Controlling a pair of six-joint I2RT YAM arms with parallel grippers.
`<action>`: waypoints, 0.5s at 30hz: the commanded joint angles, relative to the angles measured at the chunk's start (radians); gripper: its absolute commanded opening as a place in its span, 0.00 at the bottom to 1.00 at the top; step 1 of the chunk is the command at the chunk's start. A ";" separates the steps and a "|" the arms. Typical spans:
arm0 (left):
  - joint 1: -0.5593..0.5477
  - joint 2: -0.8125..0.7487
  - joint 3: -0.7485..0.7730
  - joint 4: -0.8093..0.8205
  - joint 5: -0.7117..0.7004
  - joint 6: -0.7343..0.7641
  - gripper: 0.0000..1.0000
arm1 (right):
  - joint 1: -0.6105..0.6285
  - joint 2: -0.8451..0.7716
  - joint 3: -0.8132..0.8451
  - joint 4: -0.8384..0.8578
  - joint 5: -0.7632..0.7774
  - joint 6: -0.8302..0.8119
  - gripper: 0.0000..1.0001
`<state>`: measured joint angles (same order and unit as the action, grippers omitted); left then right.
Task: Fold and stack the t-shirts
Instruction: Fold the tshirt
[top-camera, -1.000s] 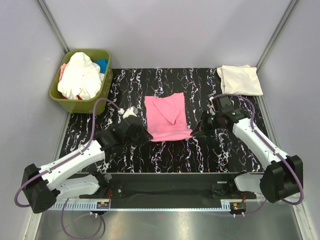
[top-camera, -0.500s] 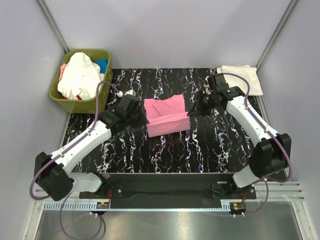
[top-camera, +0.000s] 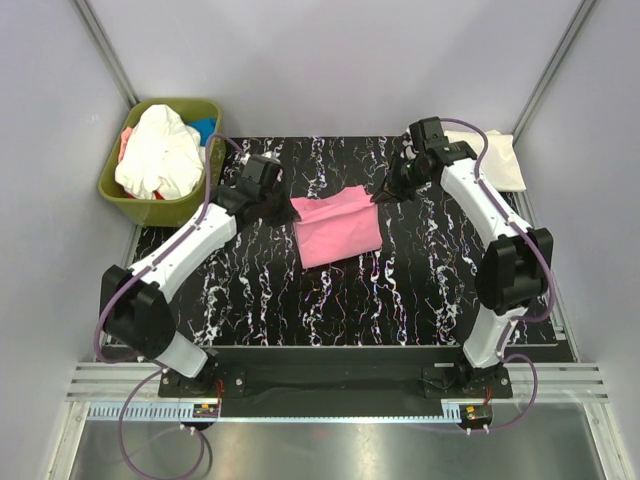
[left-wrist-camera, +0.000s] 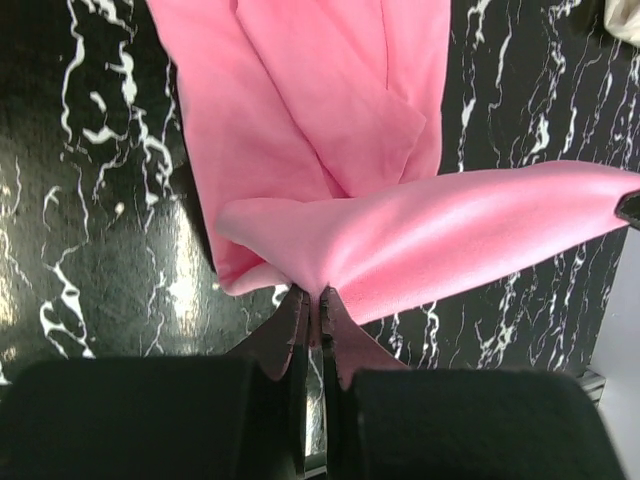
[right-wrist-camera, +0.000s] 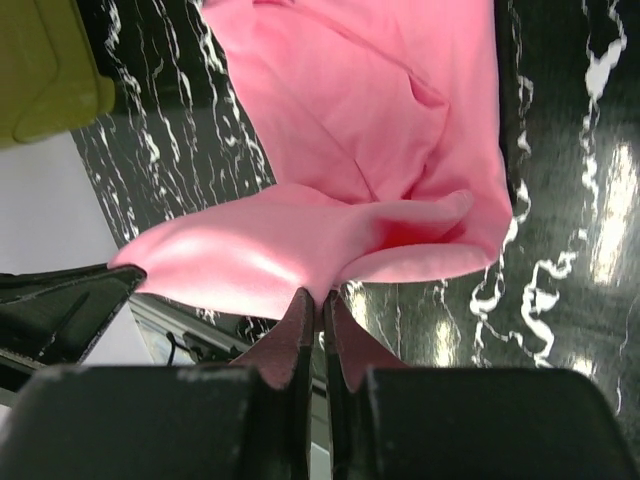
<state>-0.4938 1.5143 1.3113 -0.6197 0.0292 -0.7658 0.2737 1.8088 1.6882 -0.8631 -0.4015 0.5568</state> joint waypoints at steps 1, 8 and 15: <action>0.032 0.049 0.084 -0.006 0.037 0.046 0.05 | -0.024 0.050 0.114 0.001 0.027 -0.021 0.00; 0.077 0.159 0.157 -0.003 0.074 0.071 0.04 | -0.041 0.200 0.272 -0.013 0.006 -0.015 0.00; 0.124 0.269 0.236 -0.008 0.090 0.106 0.04 | -0.050 0.360 0.442 -0.027 -0.040 -0.002 0.00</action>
<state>-0.3996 1.7519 1.4826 -0.6186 0.1043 -0.7059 0.2466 2.1197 2.0335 -0.8955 -0.4236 0.5545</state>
